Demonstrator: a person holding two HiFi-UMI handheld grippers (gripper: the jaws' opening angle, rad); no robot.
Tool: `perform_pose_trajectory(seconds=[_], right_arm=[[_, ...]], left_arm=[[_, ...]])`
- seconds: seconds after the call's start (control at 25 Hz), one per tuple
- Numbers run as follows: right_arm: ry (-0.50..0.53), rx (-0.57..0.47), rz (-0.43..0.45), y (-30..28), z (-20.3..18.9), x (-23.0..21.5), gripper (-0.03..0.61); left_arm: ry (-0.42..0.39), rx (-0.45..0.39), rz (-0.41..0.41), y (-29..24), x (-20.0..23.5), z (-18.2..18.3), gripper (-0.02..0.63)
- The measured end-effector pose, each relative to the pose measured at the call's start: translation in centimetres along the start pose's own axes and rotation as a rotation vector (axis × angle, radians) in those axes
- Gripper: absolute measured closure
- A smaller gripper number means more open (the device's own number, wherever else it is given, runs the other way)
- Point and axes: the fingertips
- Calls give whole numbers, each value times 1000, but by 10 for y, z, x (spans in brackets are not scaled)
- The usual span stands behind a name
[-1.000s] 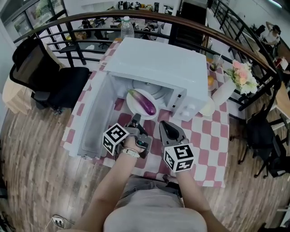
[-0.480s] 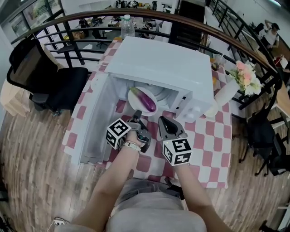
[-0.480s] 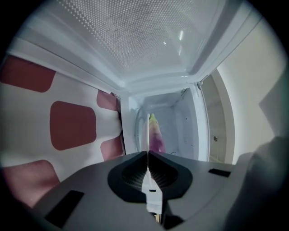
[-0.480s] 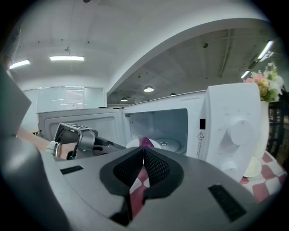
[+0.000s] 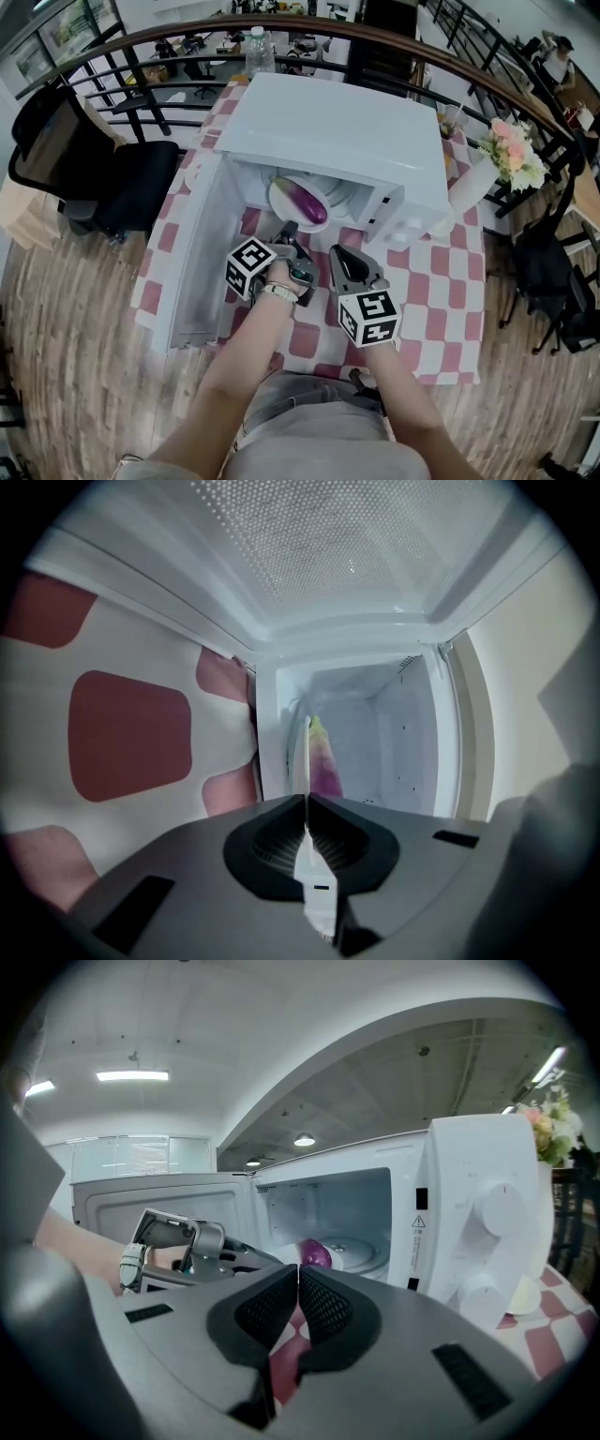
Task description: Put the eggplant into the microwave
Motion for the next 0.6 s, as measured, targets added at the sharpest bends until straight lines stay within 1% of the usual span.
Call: perform_pose_trajectory(seconds=[0.4, 0.6], right_arm=[[4, 34, 9, 5, -13, 2, 552], [1, 41, 7, 6, -16, -1, 552]], left_arm=[[-6, -24, 26, -20, 1, 10, 601], [-16, -34, 69, -28, 2, 12, 601]])
Point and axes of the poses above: the fingertips, and each gripper's own axes: y backward along the fingers, x to its left, z out of its top, and after that the axes turned 6 degrees about z, right-handed
